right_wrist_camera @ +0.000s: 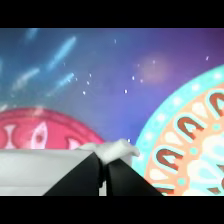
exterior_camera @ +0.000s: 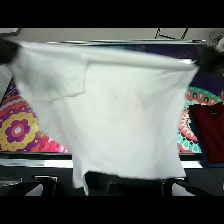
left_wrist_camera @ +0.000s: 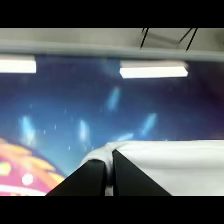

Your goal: Fold the clothes and pants, and hang the long-sleeved shirts on hangers.

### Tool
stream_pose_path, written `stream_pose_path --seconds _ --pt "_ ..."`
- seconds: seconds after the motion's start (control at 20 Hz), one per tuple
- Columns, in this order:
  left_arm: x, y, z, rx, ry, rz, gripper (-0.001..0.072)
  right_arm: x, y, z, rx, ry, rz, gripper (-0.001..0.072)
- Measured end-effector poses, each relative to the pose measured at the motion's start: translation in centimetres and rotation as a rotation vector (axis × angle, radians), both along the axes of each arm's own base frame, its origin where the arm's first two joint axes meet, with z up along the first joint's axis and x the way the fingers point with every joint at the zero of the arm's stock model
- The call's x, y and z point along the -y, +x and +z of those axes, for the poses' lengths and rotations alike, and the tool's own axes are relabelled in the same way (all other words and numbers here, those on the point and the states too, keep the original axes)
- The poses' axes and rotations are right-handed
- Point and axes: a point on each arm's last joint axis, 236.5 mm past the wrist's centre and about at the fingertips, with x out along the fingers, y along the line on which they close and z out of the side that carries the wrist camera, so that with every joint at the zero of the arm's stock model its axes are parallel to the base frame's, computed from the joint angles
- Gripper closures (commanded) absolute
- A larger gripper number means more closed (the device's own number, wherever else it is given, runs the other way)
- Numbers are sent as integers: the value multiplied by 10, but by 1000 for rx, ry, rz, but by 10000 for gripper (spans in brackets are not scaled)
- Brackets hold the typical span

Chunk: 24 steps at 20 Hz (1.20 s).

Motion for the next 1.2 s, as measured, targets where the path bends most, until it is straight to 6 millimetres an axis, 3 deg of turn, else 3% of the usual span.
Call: stream_pose_path --seconds 0.1,0.25,0.35,0.45,0.5,0.55,0.6,0.65,0.8,0.95,1.1,1.2 --pt "-3 32 -97 -180 -15 24 685 -9 35 -79 -125 47 -20 676" --pt "0 58 -205 -363 -79 54 685 -30 72 -159 -216 171 -94 675" --pt "7 64 -252 -451 -143 71 684 -38 88 -189 -237 236 -140 675" --pt "15 64 -284 -521 -204 81 682 -44 95 -212 -266 274 -166 673" --pt "18 64 -292 -543 -228 84 645 -45 96 -218 -276 288 -175 612" --pt "19 62 -298 -567 -247 85 494 -45 96 -222 -286 299 -182 448" --pt "17 59 -301 -591 -260 84 244 -41 94 -222 -297 306 -188 297" --pt "12 56 -301 -619 -274 83 92 -33 91 -219 -304 312 -193 209" --pt "-22 19 -309 -803 -274 69 103 12 55 -214 -393 273 -171 216" --pt "-52 -53 -332 -1059 -286 68 134 55 -18 -238 -631 233 -168 196" --pt "-50 -121 -361 -1209 -326 50 135 59 -79 -260 -817 256 -144 196" --pt "-37 -148 -375 -1237 -375 18 214 54 -103 -269 -888 280 -121 197"
